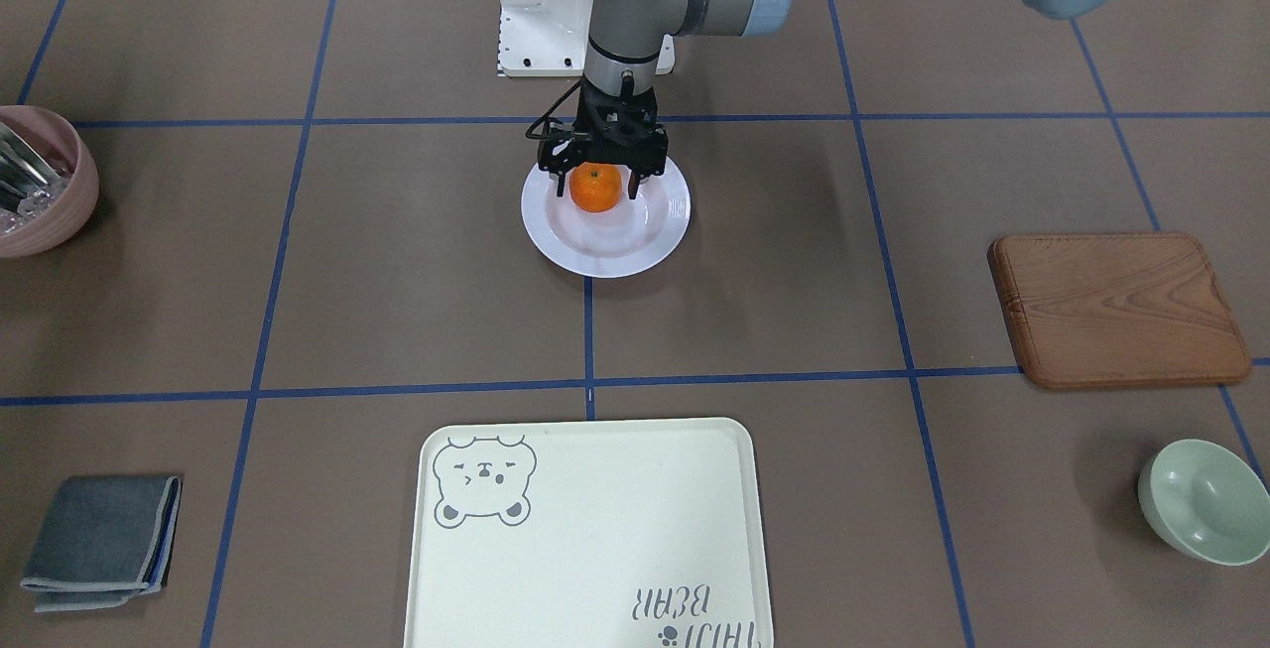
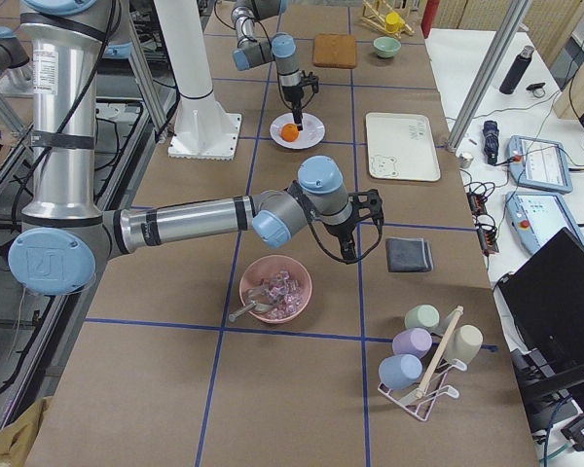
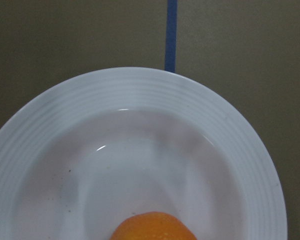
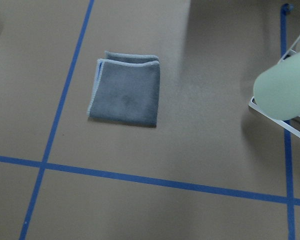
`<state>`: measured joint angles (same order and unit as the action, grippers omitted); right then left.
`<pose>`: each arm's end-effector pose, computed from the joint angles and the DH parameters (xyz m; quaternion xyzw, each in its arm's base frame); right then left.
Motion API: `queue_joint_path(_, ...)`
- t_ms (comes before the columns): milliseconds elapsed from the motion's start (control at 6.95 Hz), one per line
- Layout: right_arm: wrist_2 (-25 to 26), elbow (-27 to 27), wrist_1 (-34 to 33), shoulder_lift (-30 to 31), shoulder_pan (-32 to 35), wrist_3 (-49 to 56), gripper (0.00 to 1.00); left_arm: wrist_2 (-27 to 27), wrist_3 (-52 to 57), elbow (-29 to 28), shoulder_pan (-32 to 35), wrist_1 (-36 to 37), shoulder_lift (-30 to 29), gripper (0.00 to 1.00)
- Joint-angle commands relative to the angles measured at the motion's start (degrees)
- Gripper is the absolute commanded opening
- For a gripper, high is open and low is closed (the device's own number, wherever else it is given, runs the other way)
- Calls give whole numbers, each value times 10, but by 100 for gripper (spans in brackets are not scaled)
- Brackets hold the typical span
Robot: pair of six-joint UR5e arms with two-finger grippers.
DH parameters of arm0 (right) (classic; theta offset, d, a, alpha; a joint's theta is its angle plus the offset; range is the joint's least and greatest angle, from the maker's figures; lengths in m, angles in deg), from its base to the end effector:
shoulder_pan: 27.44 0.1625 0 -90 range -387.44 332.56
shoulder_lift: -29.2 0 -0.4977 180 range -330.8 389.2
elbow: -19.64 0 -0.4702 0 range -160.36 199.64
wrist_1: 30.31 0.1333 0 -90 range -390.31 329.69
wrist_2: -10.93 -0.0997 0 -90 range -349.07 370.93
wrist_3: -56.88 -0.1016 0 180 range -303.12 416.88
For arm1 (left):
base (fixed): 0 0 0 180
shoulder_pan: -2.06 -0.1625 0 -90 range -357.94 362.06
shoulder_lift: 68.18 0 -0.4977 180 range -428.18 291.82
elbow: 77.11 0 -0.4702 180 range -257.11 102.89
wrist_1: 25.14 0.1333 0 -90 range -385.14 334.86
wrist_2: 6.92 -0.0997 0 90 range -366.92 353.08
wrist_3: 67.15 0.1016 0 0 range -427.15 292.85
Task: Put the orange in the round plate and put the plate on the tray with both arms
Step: 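Withdraw the left arm to rest while the right arm starts reaching out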
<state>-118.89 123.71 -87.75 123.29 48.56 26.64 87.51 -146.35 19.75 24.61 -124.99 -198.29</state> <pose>-0.0678 -0.5539 0.5675 0.1965 -0.4224 0.0015 0.8848 0.6730 -0.4153 0.1714 0.1039 0.4652 -0.0717 0.8762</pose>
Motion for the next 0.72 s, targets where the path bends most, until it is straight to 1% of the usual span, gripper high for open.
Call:
queue_joint_path(0,-31,3,45,-4,-24,-47,100,98,146,30,118,10,61,99)
queue_joint_path(144,-34,18,69,-7,-43,-156,100,156,271,29,198,11,92,99)
queue_joint_path(288,-33,21,108,-12,-65,-256,100,204,367,27,274,25,130,99)
queue_joint_path(432,-27,22,121,-42,-93,-356,100,249,497,22,354,46,159,99)
queue_joint_path(575,16,33,122,-57,-139,-410,100,277,624,1,430,68,179,99)
